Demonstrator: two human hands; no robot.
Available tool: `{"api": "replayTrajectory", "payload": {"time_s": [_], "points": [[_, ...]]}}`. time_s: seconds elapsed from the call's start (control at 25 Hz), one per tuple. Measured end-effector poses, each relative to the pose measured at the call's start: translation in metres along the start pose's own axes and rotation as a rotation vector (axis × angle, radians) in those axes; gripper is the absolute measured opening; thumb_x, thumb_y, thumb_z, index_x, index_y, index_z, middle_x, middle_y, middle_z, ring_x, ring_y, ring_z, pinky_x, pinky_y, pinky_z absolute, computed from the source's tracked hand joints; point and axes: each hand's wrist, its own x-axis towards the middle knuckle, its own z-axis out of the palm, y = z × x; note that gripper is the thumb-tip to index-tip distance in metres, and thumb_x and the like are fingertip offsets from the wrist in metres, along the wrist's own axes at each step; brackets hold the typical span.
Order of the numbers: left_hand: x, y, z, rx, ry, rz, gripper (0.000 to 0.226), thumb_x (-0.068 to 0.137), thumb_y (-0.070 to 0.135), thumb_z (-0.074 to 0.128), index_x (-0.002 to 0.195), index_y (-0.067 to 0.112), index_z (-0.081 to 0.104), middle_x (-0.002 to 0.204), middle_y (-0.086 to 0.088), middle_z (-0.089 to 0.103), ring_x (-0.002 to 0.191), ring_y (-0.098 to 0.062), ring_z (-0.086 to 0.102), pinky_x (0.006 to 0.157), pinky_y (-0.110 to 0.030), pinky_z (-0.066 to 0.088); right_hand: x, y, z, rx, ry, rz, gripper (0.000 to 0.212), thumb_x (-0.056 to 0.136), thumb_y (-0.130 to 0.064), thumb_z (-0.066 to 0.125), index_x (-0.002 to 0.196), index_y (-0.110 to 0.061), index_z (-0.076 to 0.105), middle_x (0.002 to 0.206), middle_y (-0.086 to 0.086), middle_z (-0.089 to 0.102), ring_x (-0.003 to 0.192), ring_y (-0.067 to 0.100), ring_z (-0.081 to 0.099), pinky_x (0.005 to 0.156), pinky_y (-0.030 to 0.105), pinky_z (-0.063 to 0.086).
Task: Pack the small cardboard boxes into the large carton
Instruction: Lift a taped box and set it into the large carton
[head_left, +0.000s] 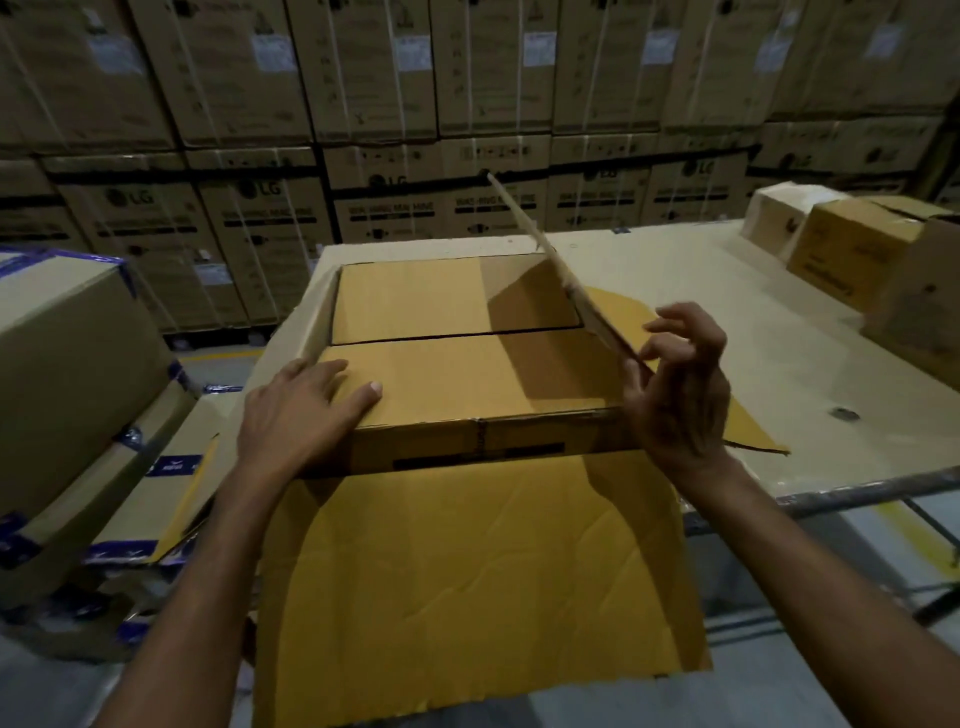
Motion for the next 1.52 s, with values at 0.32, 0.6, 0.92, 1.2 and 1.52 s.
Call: {"api": "replayTrajectory", "payload": {"time_s": [0.32, 0.6, 0.92, 1.2, 1.52], "points": [[0.001, -0.004, 0.006, -0.008, 0.024, 0.031, 0.081, 0.090, 0.082, 0.031, 0.149, 0.031, 0.051, 0.158, -0.007, 0.045, 0.149, -0.026, 0.034, 0.113, -0.056, 0.031, -0.010, 0.000, -0.014, -0.660, -0.193, -0.053, 0.052, 0.103, -0.003, 0.048, 0.151, -0.022, 0.052, 0.174, 0.006, -0.007, 0.159, 0.026, -0.010, 0.123, 0.048, 0.005], [0.005, -0.006, 0.008, -0.005, 0.014, 0.007, 0.086, 0.084, 0.087, 0.026, 0.146, 0.034, 0.054, 0.157, -0.009, 0.046, 0.147, -0.029, 0.037, 0.111, -0.059, 0.033, 0.015, 0.009, -0.027, -0.643, -0.526, 0.024, 0.076, 0.088, -0.005, 0.064, 0.158, -0.008, 0.034, 0.172, 0.020, 0.001, 0.159, 0.036, -0.005, 0.126, 0.051, -0.005], [-0.001, 0.002, 0.003, -0.052, 0.044, -0.004, 0.083, 0.085, 0.082, 0.036, 0.155, 0.036, 0.039, 0.158, -0.010, 0.044, 0.144, -0.035, 0.040, 0.111, -0.060, 0.033, 0.006, 0.036, -0.023, 0.550, -0.570, 1.142, 0.107, 0.079, -0.022, 0.089, 0.159, -0.036, 0.019, 0.149, 0.005, 0.052, 0.127, 0.024, 0.058, 0.095, 0.047, 0.058], [0.018, 0.000, -0.016, -0.648, -0.095, -0.074, 0.081, 0.084, 0.084, 0.049, 0.152, 0.041, 0.043, 0.158, 0.001, 0.046, 0.141, -0.027, 0.045, 0.112, -0.054, 0.037, 0.053, 0.046, -0.005, 0.791, -0.882, 1.056, 0.081, 0.093, -0.072, 0.045, 0.157, -0.024, 0.039, 0.147, 0.001, 0.059, 0.119, 0.002, 0.056, 0.124, 0.051, 0.024], [0.078, -0.009, -0.008, 0.054, -0.234, -0.027, 0.084, 0.094, 0.079, 0.005, 0.158, 0.034, 0.034, 0.166, -0.013, 0.031, 0.155, -0.029, 0.019, 0.123, -0.055, 0.014, 0.074, 0.051, 0.084, 0.199, -1.265, 0.712, 0.081, 0.096, -0.080, 0.019, 0.161, -0.032, 0.032, 0.168, 0.013, 0.024, 0.154, 0.036, 0.021, 0.122, 0.059, 0.019]]}}
